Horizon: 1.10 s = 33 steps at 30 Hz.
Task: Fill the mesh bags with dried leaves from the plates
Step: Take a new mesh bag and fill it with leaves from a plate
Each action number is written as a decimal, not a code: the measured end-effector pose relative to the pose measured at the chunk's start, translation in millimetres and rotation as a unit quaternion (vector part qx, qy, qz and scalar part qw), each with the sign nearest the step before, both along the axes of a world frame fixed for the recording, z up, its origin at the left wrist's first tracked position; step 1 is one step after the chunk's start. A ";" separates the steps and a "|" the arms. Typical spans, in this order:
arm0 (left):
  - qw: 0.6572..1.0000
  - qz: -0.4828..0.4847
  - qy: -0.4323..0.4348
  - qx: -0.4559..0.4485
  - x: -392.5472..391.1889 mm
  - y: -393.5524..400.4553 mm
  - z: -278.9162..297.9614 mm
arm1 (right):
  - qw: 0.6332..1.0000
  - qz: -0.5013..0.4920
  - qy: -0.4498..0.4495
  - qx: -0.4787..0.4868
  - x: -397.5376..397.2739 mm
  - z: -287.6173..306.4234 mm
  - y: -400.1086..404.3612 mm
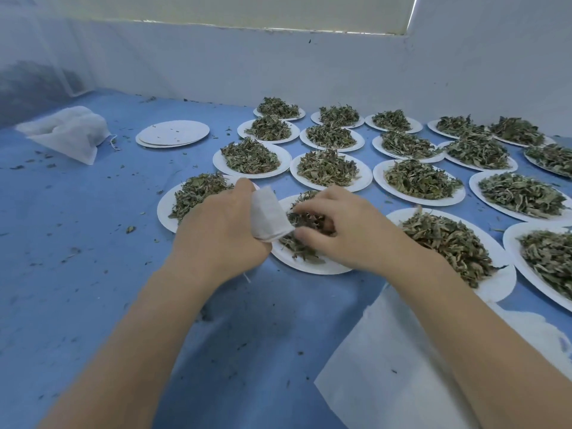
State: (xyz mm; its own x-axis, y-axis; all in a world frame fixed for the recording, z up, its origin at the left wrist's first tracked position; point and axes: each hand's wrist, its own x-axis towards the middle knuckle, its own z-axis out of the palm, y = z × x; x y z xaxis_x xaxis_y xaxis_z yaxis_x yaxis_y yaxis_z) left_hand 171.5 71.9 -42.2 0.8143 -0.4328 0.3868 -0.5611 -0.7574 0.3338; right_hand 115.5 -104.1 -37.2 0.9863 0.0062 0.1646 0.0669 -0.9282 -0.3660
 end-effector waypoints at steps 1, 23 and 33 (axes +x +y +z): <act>1.000 0.001 0.002 -0.001 0.3 0.7 0.2 | 0.999 0.010 0.019 -0.025 -0.8 -1.2 3.2; 0.999 -0.015 0.019 0.044 -4.1 -3.4 -1.5 | 0.999 -0.012 0.009 -0.039 -1.5 9.9 1.0; 0.995 -0.020 -0.054 0.076 -8.1 -11.0 -7.5 | 0.997 0.052 -0.053 0.022 -10.4 32.8 -0.7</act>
State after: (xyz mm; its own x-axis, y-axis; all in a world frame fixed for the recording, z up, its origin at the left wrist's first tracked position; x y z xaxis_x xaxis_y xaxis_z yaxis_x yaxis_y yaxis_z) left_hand 163.4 60.8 -49.8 0.7522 -0.5247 0.3986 -0.6189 -0.7703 0.1537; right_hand 105.1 -104.7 -4.5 0.9576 0.0983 0.2709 0.2030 -0.8973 -0.3920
